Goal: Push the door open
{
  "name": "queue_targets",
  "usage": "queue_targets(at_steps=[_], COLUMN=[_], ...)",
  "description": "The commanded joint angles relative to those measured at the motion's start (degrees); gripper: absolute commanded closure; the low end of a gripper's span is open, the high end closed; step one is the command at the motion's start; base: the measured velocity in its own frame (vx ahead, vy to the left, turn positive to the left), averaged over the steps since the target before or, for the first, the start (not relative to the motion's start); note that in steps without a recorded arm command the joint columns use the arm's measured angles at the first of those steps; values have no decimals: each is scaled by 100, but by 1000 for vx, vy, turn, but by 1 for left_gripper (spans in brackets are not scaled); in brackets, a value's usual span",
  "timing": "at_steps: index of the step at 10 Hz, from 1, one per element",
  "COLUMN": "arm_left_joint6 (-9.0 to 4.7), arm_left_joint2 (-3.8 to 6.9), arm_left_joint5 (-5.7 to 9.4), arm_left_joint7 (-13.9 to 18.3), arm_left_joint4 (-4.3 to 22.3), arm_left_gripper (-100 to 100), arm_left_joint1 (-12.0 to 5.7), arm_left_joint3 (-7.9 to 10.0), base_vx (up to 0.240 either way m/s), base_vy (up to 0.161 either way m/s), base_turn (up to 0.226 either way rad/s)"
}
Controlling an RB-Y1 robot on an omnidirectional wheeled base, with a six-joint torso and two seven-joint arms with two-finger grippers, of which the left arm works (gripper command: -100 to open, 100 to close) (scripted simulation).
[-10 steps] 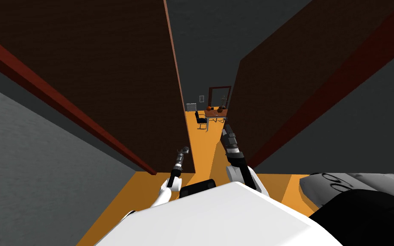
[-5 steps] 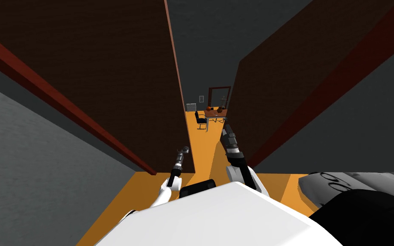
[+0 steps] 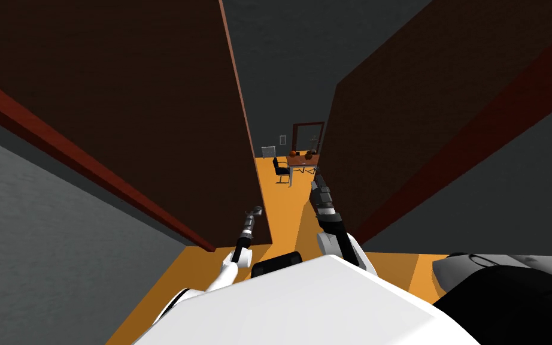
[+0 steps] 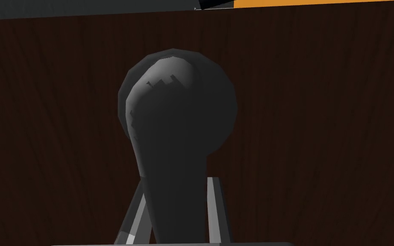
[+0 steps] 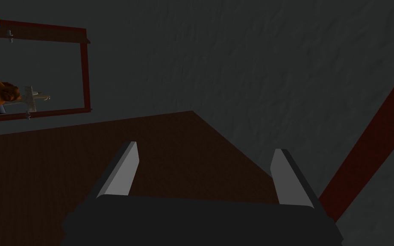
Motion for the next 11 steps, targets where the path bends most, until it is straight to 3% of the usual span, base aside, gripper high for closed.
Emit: queue_targets(at_steps=[1, 2, 7, 11], arm_left_joint6=[214, 214, 211, 203], arm_left_joint2=[108, 108, 171, 269], arm_left_joint5=[10, 10, 66, 195], arm_left_joint7=[-57, -57, -93, -174], arm_left_joint4=[-286, -535, -550, -536], arm_left_gripper=[100, 100, 100, 100], arm_left_joint1=[256, 256, 259, 266], arm_left_joint3=[44, 44, 155, 411], base_vx=[131, 59, 61, 162], base_vy=[-52, -13, -33, -93], base_turn=[1, 4, 24, 52])
